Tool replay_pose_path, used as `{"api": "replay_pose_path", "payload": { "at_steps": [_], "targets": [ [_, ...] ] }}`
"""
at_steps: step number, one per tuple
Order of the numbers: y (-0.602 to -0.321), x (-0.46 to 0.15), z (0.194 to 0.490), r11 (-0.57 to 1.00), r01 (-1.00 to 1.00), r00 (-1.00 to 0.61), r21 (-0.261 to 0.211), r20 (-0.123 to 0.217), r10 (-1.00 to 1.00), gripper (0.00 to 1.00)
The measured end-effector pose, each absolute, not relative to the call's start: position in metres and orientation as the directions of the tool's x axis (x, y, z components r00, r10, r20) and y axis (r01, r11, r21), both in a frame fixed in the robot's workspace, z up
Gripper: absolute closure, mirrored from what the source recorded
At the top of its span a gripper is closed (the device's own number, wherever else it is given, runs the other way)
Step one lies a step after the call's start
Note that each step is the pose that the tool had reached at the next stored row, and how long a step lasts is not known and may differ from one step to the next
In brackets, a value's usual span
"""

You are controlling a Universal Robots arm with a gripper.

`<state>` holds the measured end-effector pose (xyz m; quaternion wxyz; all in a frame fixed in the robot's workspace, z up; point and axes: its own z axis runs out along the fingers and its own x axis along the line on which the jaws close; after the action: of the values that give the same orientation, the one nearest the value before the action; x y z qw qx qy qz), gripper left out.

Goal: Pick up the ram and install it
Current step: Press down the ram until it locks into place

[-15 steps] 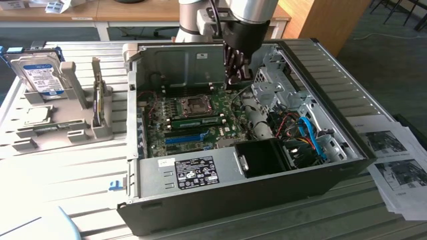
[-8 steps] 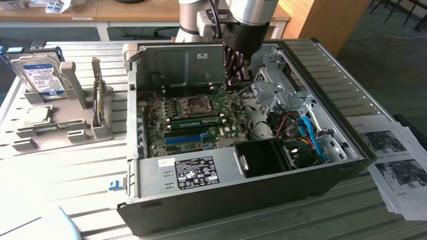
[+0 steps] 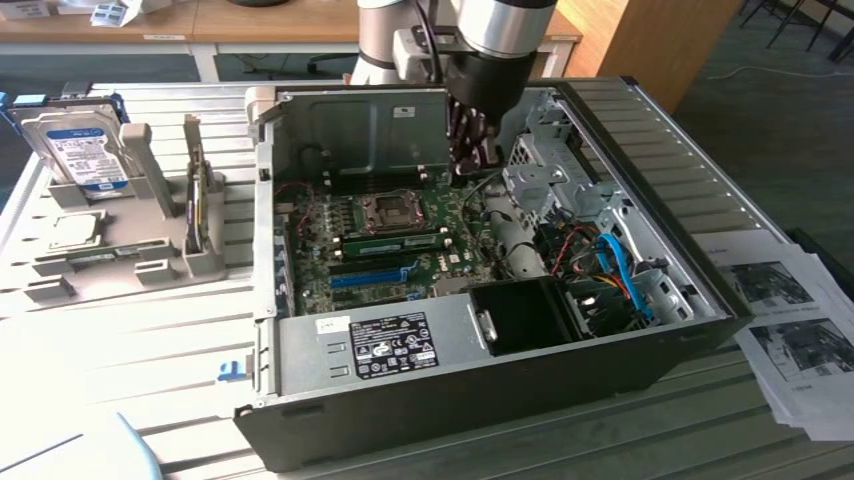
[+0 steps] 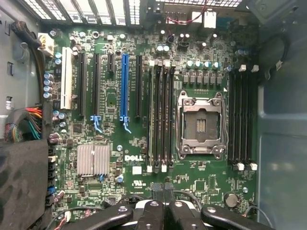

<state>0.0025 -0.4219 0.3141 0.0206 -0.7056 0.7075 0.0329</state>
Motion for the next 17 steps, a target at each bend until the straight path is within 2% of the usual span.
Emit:
{"api": "replay_pose_path", "payload": {
  "at_steps": [17],
  "targets": [
    [-0.422, 0.002, 0.303, 0.002, -1.0, -0.003, 0.017, -0.075, -0.997, 0.91]
  ]
}}
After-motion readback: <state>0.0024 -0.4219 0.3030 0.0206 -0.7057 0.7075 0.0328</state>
